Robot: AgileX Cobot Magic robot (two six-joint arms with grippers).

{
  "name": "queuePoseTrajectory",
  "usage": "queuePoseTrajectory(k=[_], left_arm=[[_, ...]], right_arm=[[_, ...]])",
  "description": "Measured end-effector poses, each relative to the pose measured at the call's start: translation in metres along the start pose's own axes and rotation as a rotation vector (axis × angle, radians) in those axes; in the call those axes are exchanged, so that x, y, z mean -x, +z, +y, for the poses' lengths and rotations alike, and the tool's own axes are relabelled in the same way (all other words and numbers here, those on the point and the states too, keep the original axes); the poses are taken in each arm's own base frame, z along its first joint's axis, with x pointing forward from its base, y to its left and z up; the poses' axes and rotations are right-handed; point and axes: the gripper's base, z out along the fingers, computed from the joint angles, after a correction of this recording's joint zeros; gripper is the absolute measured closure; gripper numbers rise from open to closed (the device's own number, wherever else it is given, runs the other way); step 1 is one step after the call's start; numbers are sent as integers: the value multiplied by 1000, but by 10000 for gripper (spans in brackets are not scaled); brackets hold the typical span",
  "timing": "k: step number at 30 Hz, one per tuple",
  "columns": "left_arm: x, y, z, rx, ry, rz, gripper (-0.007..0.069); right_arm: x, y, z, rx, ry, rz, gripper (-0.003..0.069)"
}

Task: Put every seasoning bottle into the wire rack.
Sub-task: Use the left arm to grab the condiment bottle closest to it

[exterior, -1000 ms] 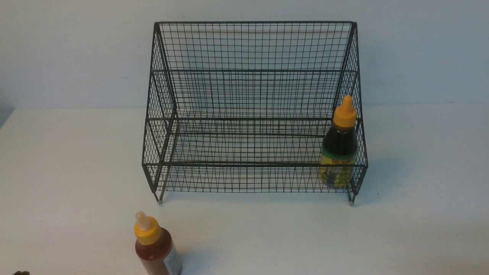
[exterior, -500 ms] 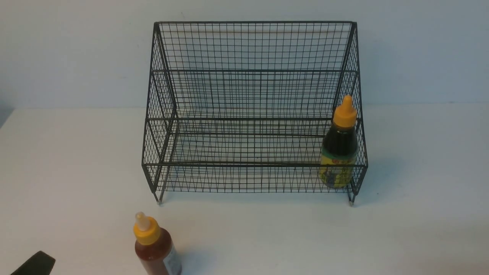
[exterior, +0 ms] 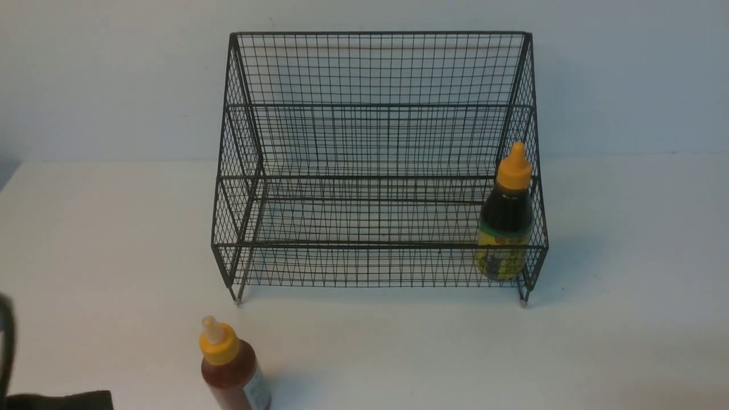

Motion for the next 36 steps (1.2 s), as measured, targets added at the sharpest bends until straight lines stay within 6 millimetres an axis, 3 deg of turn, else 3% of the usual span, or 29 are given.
queuePoseTrajectory(k=[6,11,15,18,23,29,36], left_arm=[[54,13,-19,-12,131,256,594],[69,25,-24,-60,196,308,493],[73,33,-20,-38,206,332,410],[76,40,-19,-34,225,349,302],[80,47,-33,-70,294,383,205],[77,73,-53,43,346,493,187],[74,101,-64,244,412,485,185]], right_arm=[[0,0,0,0,0,0,674],[0,0,0,0,-1,0,674],[0,0,0,0,-2,0,674],[0,0,0,0,-2,0,674],[0,0,0,-1,-3,1,674],[0,0,0,-2,-6,1,674],[0,0,0,-2,-6,1,674]])
